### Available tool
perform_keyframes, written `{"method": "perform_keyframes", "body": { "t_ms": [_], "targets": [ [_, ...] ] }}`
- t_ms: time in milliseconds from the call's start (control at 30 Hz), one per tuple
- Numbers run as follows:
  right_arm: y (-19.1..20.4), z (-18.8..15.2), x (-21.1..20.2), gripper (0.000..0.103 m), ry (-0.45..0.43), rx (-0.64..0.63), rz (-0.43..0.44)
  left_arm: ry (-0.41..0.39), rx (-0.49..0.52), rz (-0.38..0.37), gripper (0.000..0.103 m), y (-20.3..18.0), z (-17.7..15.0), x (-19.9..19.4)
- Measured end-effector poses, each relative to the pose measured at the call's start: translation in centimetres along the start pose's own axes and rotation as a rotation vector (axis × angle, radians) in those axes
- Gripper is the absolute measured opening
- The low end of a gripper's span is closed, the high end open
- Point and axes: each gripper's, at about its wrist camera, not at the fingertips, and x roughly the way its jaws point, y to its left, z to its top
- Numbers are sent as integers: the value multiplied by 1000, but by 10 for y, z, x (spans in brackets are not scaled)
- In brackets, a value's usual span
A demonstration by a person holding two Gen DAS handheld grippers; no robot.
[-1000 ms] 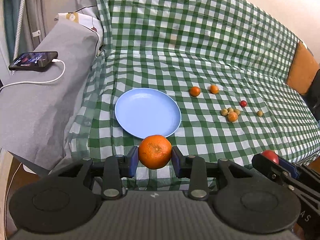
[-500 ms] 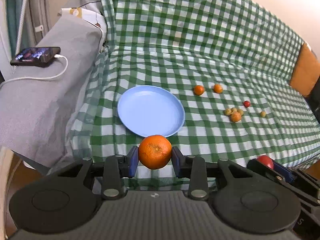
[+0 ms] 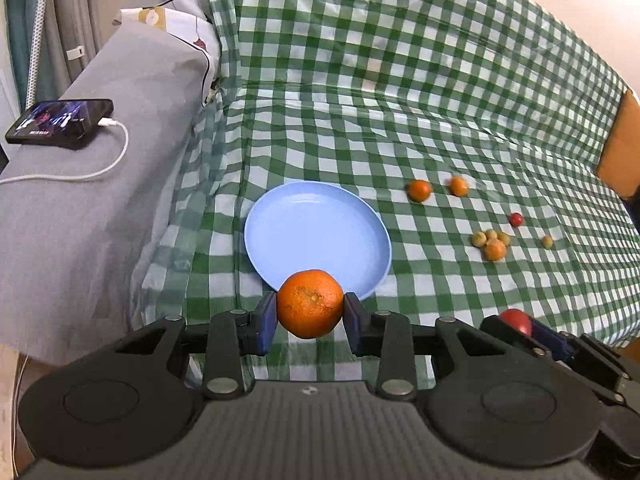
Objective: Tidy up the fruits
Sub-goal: 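Carry the orange with the left gripper and the tomato with the right gripper to the plate, then release the orange and the tomato onto the blue plate with both grippers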
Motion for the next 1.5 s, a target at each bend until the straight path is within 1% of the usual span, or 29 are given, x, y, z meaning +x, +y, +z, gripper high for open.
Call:
{"method": "perform_keyframes", "body": {
  "t_ms": [133, 367, 467, 533, 667, 900, 933, 967, 1000, 1033, 1067, 1100, 1133, 1167, 1233, 1267, 1367, 1433, 1500],
  "targets": [
    [-5, 4, 32, 34, 31, -7, 0, 18, 5, 14, 39, 3, 12, 26],
    [-10, 8, 85, 34, 61, -29, -11, 56, 6, 27, 39, 7, 30, 86],
    [-9, 7, 111, 34, 76, -52, -20, 73, 16, 45, 39, 9, 37, 111],
    [-8, 6, 128, 34, 97, -67, -22, 78, 22, 47, 39, 12, 40, 125],
    [-7, 4, 161, 34, 138, -95, -33, 116, 23, 54, 39, 18, 47, 154],
    [-9, 0, 195, 34, 197, -121, -53, 173, 71, 82, 39, 24, 50, 202],
    [-9, 1, 200, 34, 207, -122, -52, 174, 73, 81, 42, 25, 50, 206],
    [-9, 1, 204, 35, 217, -124, -50, 170, 75, 77, 56, 26, 51, 208],
    [-8, 2, 207, 38, 221, -130, -53, 167, 76, 76, 65, 26, 52, 208],
    [-8, 3, 209, 43, 223, -138, -57, 158, 66, 65, 92, 27, 54, 204],
    [-8, 5, 209, 64, 229, -143, -57, 137, 51, 71, 102, 27, 56, 198],
    [-8, 7, 208, 79, 235, -146, -48, 89, 32, 77, 103, 28, 55, 189],
    [-8, 10, 202, 82, 235, -148, -32, 61, 26, 75, 103, 28, 55, 181],
    [-8, 11, 192, 83, 225, -150, -18, 58, 30, 66, 103, 28, 54, 175],
    [-6, 12, 172, 88, 220, -165, -4, 102, 43, 72, 103, 26, 51, 165],
    [-6, 11, 159, 91, 213, -164, -9, 112, 50, 85, 103, 25, 46, 156],
    [-3, 7, 117, 95, 186, -143, -29, 97, 76, 128, 103, 17, 28, 124],
    [0, 3, 88, 99, 153, -125, -58, 92, 101, 132, 103, 9, 16, 101],
    [1, -1, 59, 100, 126, -88, -96, 87, 115, 126, 103, 1, 6, 79]
  ]
}}
